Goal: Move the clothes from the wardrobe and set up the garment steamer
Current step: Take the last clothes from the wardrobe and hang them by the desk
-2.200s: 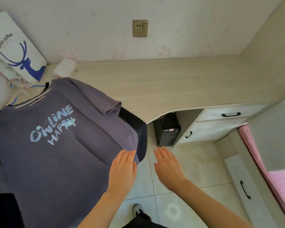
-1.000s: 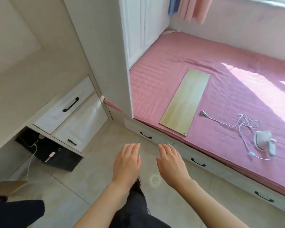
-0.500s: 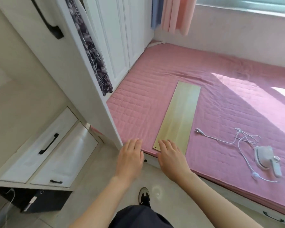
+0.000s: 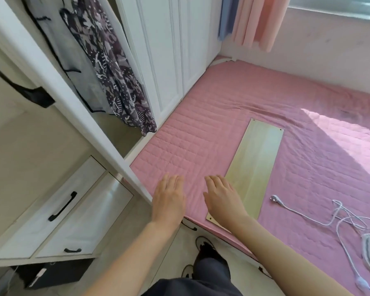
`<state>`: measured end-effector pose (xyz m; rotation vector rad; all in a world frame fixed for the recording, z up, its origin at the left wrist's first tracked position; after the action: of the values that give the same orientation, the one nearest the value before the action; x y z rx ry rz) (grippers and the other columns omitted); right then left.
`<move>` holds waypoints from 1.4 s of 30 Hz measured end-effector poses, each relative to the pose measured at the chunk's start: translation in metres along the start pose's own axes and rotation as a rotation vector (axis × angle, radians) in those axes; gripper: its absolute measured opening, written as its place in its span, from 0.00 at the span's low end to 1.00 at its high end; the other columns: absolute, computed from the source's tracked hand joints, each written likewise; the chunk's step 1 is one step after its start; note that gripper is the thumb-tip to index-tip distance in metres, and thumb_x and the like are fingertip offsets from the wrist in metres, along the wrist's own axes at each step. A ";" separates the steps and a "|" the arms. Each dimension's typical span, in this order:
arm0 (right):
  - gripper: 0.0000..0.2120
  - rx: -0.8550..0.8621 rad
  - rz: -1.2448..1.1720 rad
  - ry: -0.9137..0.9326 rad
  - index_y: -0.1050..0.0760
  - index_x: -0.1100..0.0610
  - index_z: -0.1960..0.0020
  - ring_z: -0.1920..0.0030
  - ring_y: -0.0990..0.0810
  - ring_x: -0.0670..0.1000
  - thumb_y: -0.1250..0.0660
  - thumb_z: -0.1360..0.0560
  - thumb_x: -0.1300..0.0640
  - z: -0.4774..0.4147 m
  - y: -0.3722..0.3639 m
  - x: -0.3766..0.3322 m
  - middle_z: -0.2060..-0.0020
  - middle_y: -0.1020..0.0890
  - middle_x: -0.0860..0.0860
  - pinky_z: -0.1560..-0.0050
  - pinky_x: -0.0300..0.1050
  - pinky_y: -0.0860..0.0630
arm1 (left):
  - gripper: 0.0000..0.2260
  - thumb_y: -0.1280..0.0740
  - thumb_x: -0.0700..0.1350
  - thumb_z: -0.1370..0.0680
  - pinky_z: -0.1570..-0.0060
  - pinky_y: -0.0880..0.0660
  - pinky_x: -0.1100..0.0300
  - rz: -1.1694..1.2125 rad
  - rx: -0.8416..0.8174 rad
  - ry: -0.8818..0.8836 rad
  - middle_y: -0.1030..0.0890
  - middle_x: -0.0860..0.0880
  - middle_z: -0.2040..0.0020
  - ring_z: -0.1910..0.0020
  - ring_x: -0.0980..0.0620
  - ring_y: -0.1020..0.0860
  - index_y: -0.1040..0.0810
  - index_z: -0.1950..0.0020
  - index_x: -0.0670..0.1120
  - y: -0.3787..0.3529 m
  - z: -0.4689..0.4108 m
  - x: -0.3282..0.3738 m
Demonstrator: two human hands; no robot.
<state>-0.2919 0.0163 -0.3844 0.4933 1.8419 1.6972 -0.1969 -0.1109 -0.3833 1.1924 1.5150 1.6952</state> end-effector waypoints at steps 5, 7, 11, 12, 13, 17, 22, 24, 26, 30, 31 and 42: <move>0.20 -0.006 0.001 0.110 0.26 0.63 0.39 0.42 0.22 0.60 0.30 0.27 0.55 -0.070 0.003 0.005 0.45 0.20 0.57 0.44 0.52 0.23 | 0.21 0.35 0.38 0.23 0.30 0.36 0.47 -0.007 0.042 0.140 0.28 0.43 0.31 0.29 0.41 0.35 0.30 0.30 0.42 0.007 -0.055 -0.011; 0.19 -0.003 -0.009 0.165 0.26 0.63 0.40 0.43 0.22 0.60 0.31 0.27 0.56 -0.102 0.006 0.008 0.46 0.20 0.58 0.45 0.53 0.23 | 0.21 0.36 0.39 0.23 0.31 0.35 0.46 -0.011 0.076 0.201 0.28 0.43 0.32 0.29 0.41 0.34 0.30 0.30 0.42 0.013 -0.081 -0.019; 0.18 0.018 -0.027 0.262 0.26 0.63 0.40 0.43 0.23 0.61 0.32 0.28 0.57 -0.163 0.024 0.008 0.46 0.21 0.57 0.45 0.53 0.23 | 0.18 0.35 0.35 0.26 0.35 0.30 0.47 -0.028 0.204 0.248 0.23 0.43 0.37 0.34 0.41 0.29 0.26 0.36 0.40 0.036 -0.128 -0.028; 0.18 0.030 -0.024 0.292 0.26 0.64 0.41 0.43 0.23 0.61 0.32 0.28 0.58 -0.178 0.029 0.007 0.47 0.21 0.57 0.46 0.53 0.23 | 0.18 0.34 0.35 0.27 0.36 0.29 0.48 -0.036 0.245 0.252 0.22 0.44 0.39 0.35 0.41 0.29 0.26 0.37 0.40 0.043 -0.139 -0.031; 0.17 0.043 -0.019 0.321 0.25 0.64 0.42 0.44 0.22 0.61 0.32 0.28 0.58 -0.193 0.036 0.005 0.48 0.20 0.57 0.46 0.52 0.23 | 0.18 0.34 0.34 0.28 0.36 0.30 0.48 -0.040 0.281 0.260 0.22 0.44 0.39 0.35 0.41 0.28 0.25 0.38 0.40 0.049 -0.150 -0.033; 0.19 0.089 -0.033 0.426 0.27 0.65 0.39 0.41 0.24 0.61 0.32 0.27 0.59 -0.251 0.061 -0.001 0.45 0.21 0.58 0.42 0.53 0.25 | 0.19 0.32 0.35 0.27 0.38 0.29 0.50 -0.066 0.370 0.340 0.22 0.45 0.38 0.34 0.42 0.29 0.26 0.36 0.41 0.074 -0.193 -0.048; 0.19 0.144 -0.062 0.562 0.31 0.64 0.34 0.38 0.28 0.60 0.37 0.23 0.58 -0.320 0.096 -0.018 0.41 0.24 0.58 0.36 0.53 0.29 | 0.17 0.33 0.38 0.26 0.40 0.27 0.50 -0.059 0.505 0.431 0.22 0.45 0.40 0.36 0.44 0.28 0.26 0.36 0.41 0.107 -0.242 -0.062; 0.18 0.179 -0.061 0.611 0.31 0.64 0.35 0.39 0.27 0.59 0.38 0.23 0.58 -0.346 0.110 -0.025 0.41 0.23 0.57 0.37 0.51 0.29 | 0.17 0.33 0.38 0.26 0.41 0.27 0.51 -0.051 0.564 0.463 0.22 0.45 0.41 0.37 0.45 0.27 0.25 0.37 0.41 0.120 -0.260 -0.067; 0.18 0.214 -0.082 0.636 0.30 0.64 0.36 0.39 0.27 0.59 0.38 0.23 0.58 -0.370 0.125 -0.032 0.42 0.23 0.57 0.37 0.51 0.29 | 0.16 0.34 0.38 0.25 0.41 0.27 0.51 -0.049 0.606 0.487 0.22 0.45 0.41 0.37 0.45 0.28 0.26 0.37 0.41 0.135 -0.278 -0.074; 0.16 0.281 -0.113 0.688 0.29 0.64 0.37 0.40 0.25 0.59 0.37 0.24 0.59 -0.413 0.157 -0.047 0.43 0.22 0.58 0.39 0.52 0.27 | 0.15 0.35 0.40 0.23 0.42 0.27 0.52 -0.073 0.677 0.515 0.23 0.45 0.40 0.37 0.46 0.28 0.26 0.36 0.42 0.169 -0.313 -0.091; 0.16 0.296 -0.110 0.705 0.28 0.64 0.38 0.41 0.25 0.60 0.37 0.24 0.60 -0.425 0.164 -0.050 0.44 0.22 0.58 0.40 0.52 0.27 | 0.16 0.35 0.40 0.23 0.42 0.27 0.52 -0.083 0.694 0.522 0.23 0.45 0.40 0.37 0.46 0.28 0.26 0.36 0.42 0.179 -0.323 -0.096; 0.15 0.376 -0.117 0.773 0.31 0.62 0.36 0.41 0.26 0.57 0.40 0.23 0.62 -0.536 0.226 -0.098 0.43 0.24 0.56 0.45 0.45 0.26 | 0.17 0.37 0.42 0.22 0.43 0.27 0.51 -0.219 0.767 0.462 0.25 0.44 0.37 0.37 0.44 0.29 0.29 0.32 0.43 0.270 -0.397 -0.146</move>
<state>-0.5841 -0.4307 -0.1331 -0.1769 2.6943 1.5773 -0.4440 -0.4745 -0.1423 0.9340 2.6262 1.3168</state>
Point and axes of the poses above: each hand's wrist, its own z-axis away from the middle knuckle, its own y-axis out of the back of the hand, x = y × z, the point moved 2 cm from there along -z, towards the middle knuckle
